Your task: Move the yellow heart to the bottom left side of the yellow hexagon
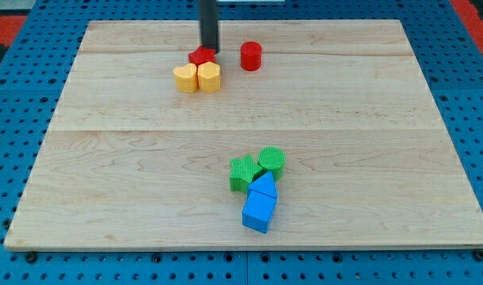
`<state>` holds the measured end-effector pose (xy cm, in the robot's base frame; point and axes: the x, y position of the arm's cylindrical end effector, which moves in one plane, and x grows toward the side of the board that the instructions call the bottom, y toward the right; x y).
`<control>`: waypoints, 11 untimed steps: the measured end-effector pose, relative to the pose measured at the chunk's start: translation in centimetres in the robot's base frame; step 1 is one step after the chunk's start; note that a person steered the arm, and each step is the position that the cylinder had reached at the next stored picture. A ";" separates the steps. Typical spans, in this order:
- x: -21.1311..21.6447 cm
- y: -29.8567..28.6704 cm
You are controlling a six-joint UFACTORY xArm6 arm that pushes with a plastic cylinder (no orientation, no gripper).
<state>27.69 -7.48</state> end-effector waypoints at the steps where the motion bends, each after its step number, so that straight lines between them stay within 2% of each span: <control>1: 2.0 0.9; 3: 2.6 -6.5; 4: 4.7 -6.0; 5: 8.6 -4.1; 6: 9.8 -4.6; 8: 9.6 -5.6; 9: 15.9 -6.0; 10: 17.1 -3.6; 11: 13.6 -0.3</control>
